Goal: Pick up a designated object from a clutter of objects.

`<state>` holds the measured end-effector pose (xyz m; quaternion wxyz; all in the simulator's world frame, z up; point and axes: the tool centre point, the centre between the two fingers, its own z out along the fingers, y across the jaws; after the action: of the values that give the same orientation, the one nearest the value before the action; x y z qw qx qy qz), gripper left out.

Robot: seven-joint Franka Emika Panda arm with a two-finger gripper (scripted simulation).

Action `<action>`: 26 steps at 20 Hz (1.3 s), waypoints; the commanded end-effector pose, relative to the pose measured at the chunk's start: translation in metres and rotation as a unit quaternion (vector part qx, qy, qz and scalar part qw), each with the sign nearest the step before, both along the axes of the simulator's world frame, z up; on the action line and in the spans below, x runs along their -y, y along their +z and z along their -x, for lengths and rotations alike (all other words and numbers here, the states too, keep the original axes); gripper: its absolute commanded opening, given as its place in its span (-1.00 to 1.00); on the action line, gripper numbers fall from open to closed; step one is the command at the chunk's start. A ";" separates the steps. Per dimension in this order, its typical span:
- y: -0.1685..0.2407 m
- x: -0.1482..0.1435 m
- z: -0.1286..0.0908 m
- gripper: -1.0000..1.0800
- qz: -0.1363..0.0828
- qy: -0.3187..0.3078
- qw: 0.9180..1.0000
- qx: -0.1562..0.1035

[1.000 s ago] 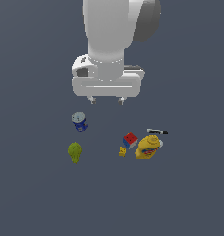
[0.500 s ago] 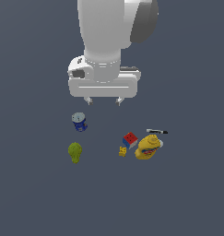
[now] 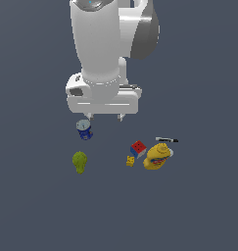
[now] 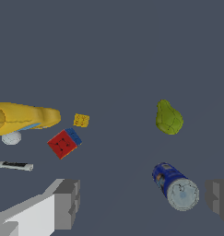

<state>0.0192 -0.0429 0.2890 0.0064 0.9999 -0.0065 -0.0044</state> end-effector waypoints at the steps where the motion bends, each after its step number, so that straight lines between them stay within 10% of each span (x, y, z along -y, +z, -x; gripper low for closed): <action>1: -0.013 0.009 -0.007 0.92 -0.002 -0.008 1.000 0.000; 26: -0.193 0.140 -0.045 0.92 -0.006 -0.109 0.994 0.005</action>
<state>0.0643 -0.1799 0.1000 -0.0008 0.9935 -0.1135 -0.0009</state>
